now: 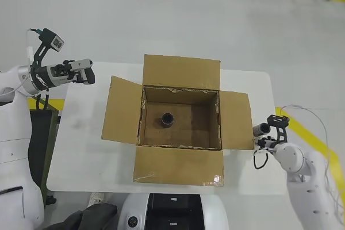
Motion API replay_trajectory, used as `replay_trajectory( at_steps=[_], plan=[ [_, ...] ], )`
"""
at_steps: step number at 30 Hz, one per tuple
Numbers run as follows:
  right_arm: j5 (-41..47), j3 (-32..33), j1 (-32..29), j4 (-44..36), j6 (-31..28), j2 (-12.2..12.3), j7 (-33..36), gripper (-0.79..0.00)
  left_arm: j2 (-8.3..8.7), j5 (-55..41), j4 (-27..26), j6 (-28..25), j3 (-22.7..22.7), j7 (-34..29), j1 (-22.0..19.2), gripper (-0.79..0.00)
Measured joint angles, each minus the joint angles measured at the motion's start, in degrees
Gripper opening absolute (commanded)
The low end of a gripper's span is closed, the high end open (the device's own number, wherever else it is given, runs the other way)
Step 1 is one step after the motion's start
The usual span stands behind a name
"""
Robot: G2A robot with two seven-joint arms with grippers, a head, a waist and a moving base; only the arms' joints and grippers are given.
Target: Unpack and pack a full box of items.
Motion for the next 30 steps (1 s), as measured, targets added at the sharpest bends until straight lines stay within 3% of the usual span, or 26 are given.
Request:
replay_trajectory(
  at_steps=[10, 11, 14, 16, 30],
  plan=[
    [0.67, -0.42, 0.9, 2.34, 0.3, -0.01, -0.95, -0.443, 0.0, 0.0, 0.0, 0.0, 0.0, 0.0, 0.0, 0.0],
    [0.8, -0.34, 0.87, 2.39, 0.27, 0.01, -1.02, -0.403, 0.0, 0.0, 0.0, 0.0, 0.0, 0.0, 0.0, 0.0],
    [0.99, 0.11, 0.61, 2.02, 0.26, 0.08, -1.13, -0.089, 0.0, 0.0, 0.0, 0.0, 0.0, 0.0, 0.0, 0.0],
    [1.0, 0.6, 0.2, 1.05, 0.38, 0.15, -1.22, -0.037, 0.0, 0.0, 0.0, 0.0, 0.0, 0.0, 0.0, 0.0],
    [-2.82, 5.27, -5.43, -13.39, 3.95, 0.66, -1.8, -0.062, 0.0, 0.0, 0.0, 0.0, 0.0, 0.0, 0.0, 0.0]
  ],
)
